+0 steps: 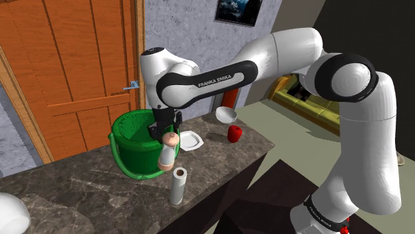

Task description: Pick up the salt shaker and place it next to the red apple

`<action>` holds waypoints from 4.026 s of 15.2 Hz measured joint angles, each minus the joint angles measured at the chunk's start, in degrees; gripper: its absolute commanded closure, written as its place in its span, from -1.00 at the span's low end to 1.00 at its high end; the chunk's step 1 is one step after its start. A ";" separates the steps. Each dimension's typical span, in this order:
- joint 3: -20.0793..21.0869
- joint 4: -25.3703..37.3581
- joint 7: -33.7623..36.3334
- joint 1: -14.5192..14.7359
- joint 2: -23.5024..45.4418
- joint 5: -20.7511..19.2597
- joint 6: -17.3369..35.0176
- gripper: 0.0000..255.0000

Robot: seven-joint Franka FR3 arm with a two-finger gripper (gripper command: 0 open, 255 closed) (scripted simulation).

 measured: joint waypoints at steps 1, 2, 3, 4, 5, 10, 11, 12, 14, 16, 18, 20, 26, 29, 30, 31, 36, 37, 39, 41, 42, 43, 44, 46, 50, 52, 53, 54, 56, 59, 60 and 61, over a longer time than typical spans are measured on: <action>0.05 0.58 -0.16 0.02 -0.16 0.11 -0.71 1.00; 0.10 1.02 -0.32 0.01 -0.37 0.22 -1.34 1.00; 0.14 1.59 -0.51 0.00 -0.54 0.33 -2.05 1.00; 0.23 1.77 -0.54 0.01 -0.93 0.48 -2.61 1.00; 0.31 2.14 -0.59 0.07 -1.17 0.60 -3.19 1.00; 0.58 4.09 -1.34 -0.05 -2.57 1.20 -6.38 1.00; 0.64 4.42 -1.40 -0.02 -2.82 1.31 -6.96 1.00; 0.68 5.31 -1.50 0.10 -2.81 1.36 -7.81 1.00; 0.62 5.02 -2.15 -0.45 -3.50 1.55 -8.10 1.00; 0.19 3.39 -4.01 -2.18 -4.73 1.78 -7.40 1.00; -0.23 0.97 -6.01 -4.12 -6.53 2.17 -6.38 1.00; -0.91 -0.28 -8.52 -6.15 -7.72 2.37 -5.89 1.00; -3.10 -3.86 -15.50 -11.62 -10.09 2.68 -3.41 1.00; -4.23 -6.41 -18.99 -14.40 -11.62 2.91 -1.74 1.00; -4.69 -6.72 -20.32 -15.34 -11.84 2.90 -1.37 1.00; -5.09 -7.59 -21.52 -16.26 -12.42 2.99 -0.84 1.00; -7.15 -6.54 -27.33 -20.01 -12.11 2.86 -0.48 1.00; -7.57 -5.61 -28.39 -20.63 -11.39 2.71 -0.49 1.00; -8.54 -4.98 -31.12 -22.41 -11.05 2.66 -0.27 1.00; -9.33 -3.99 -33.31 -23.81 -10.24 2.54 -0.03 1.00; -9.70 -3.53 -34.24 -24.42 -9.78 2.45 0.12 1.00; -10.20 -3.00 -35.66 -25.37 -9.39 2.43 0.28 1.00; -10.51 -2.70 -36.50 -25.94 -9.08 2.40 0.44 1.00; -11.26 -0.28 -38.83 -27.27 -7.69 2.35 -0.14 1.00; -12.66 4.90 -43.29 -29.85 -4.44 2.25 -1.21 1.00; -13.43 7.41 -45.92 -31.51 -2.72 2.26 -1.49 1.00; -13.77 9.43 -47.06 -32.11 -1.48 2.25 -2.05 1.00; -14.01 10.67 -47.92 -32.62 -0.56 2.26 -2.20 1.00; -14.60 15.34 -50.25 -33.79 2.11 2.31 -3.74 1.00; -14.92 16.57 -51.04 -34.38 4.06 2.19 -2.89 1.00; -14.97 16.39 -51.06 -34.48 4.34 2.15 -2.42 1.00; -14.98 16.00 -50.92 -34.47 4.52 2.10 -1.86 1.00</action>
